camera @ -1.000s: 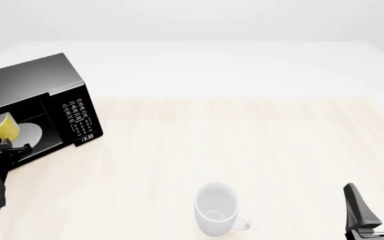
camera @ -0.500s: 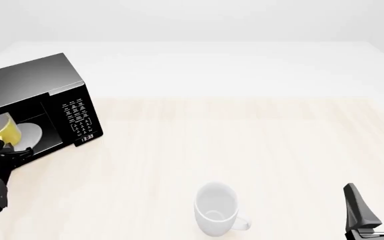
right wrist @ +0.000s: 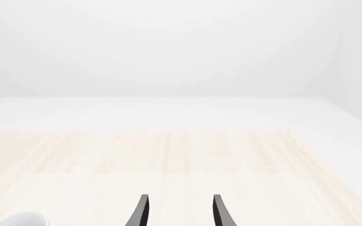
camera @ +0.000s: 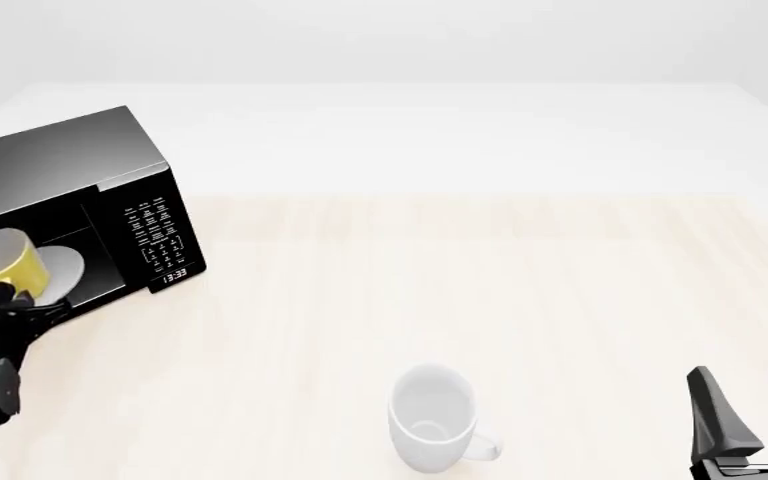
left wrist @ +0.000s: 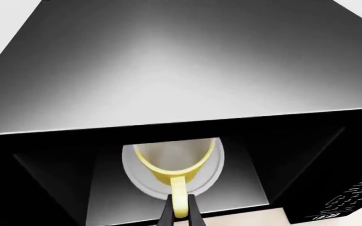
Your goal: Put the yellow and white mug in the microwave and close it.
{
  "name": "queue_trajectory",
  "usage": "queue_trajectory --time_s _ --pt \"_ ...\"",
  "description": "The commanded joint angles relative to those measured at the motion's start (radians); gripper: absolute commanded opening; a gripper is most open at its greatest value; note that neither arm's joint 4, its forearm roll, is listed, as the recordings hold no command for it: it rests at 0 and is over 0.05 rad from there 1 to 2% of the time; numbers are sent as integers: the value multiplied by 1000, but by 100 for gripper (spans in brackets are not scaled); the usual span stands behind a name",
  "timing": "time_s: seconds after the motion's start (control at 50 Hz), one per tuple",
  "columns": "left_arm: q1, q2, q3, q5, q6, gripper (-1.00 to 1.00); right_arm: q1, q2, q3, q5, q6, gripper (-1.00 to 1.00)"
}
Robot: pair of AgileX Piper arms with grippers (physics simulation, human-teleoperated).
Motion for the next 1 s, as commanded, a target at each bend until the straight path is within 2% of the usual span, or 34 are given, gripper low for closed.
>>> queue_trajectory --time_s 0.02,0.2,0.22,0.66,1.0 --pt "-9 15 -15 9 -2 -100 0 0 0 0 0 100" --pt "-8 27 -28 16 -1 -100 0 0 0 0 0 100" --pt "-6 29 -30 19 0 100 0 0 0 0 0 100" --pt "-2 17 -21 22 4 100 0 0 0 0 0 100" --pt "-3 -66 58 16 2 100 0 0 0 0 0 100"
